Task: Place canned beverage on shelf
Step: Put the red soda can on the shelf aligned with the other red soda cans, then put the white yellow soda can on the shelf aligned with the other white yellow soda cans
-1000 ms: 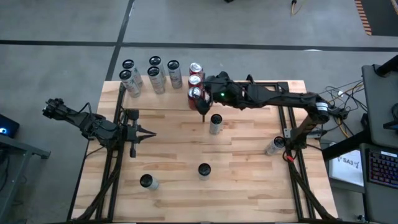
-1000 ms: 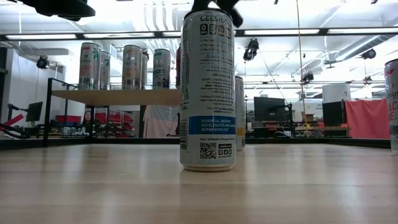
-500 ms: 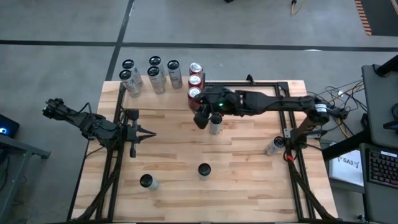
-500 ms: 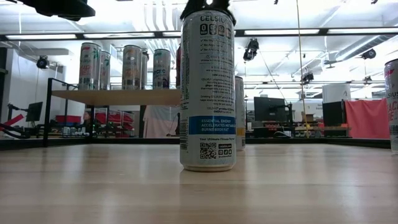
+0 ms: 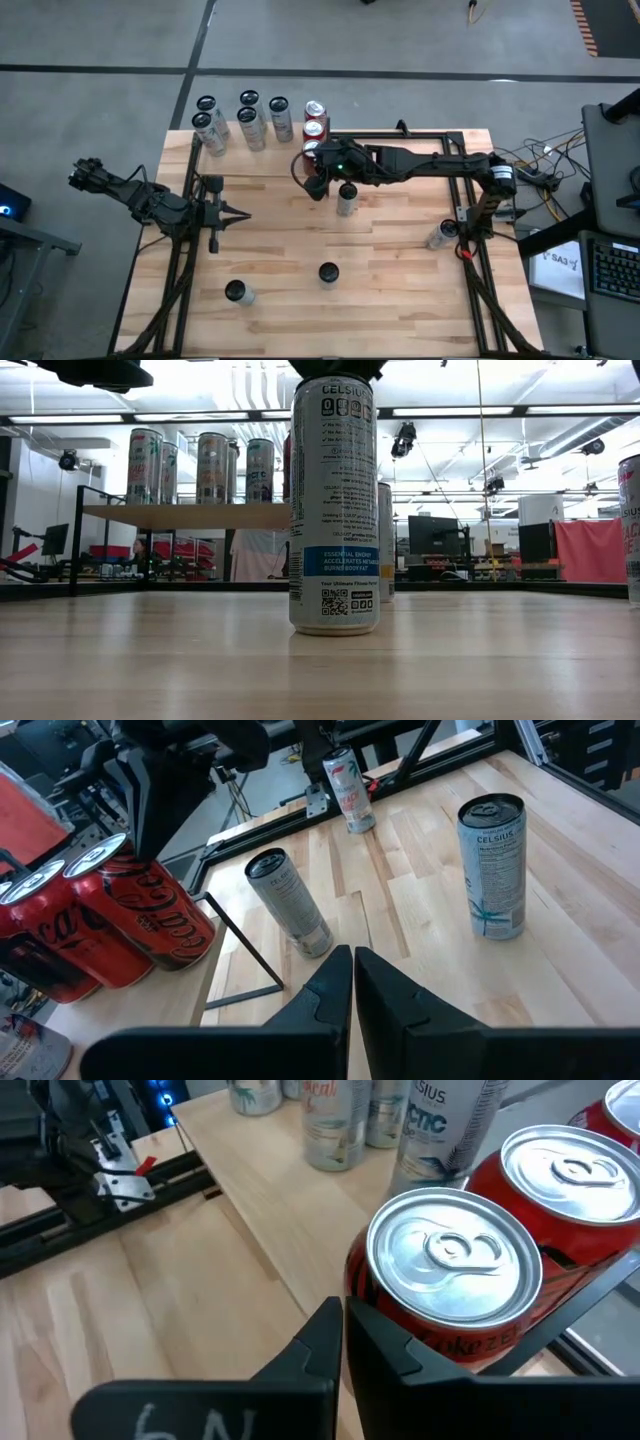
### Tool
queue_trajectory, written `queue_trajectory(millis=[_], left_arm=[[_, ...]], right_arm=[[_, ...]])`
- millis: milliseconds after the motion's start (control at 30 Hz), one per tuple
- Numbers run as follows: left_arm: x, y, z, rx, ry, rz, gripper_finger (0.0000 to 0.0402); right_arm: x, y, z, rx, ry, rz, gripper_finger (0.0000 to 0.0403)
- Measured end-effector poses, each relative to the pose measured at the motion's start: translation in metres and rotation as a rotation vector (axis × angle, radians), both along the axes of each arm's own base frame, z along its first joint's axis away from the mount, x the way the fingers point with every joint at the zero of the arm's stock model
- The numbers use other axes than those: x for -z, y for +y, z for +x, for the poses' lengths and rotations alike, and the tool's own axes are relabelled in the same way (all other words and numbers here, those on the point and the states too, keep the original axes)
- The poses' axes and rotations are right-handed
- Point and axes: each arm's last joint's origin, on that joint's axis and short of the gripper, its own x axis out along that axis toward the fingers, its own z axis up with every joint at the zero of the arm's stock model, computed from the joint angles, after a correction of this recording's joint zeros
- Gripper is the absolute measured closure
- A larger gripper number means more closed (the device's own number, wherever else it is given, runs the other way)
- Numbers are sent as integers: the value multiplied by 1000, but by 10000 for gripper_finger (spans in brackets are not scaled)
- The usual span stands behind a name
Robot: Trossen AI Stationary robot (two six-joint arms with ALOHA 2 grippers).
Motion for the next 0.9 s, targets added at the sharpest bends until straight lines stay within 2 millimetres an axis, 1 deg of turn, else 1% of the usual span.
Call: queue_trajectory(millis=[200,500,667,900], left_arm=[[0,0,0,0,0,0,402],[0,0,0,0,0,0,402],[0,0,0,0,0,0,402],[0,0,0,-1,-1,-6,402]], right_arm=[[0,-5,0,9,2,-2,394],[-2,-5,-2,7,0,-6,394],[-15,5,-9,-13,-35,-11,394],[-33,31,-15,-111,-46,20,394]])
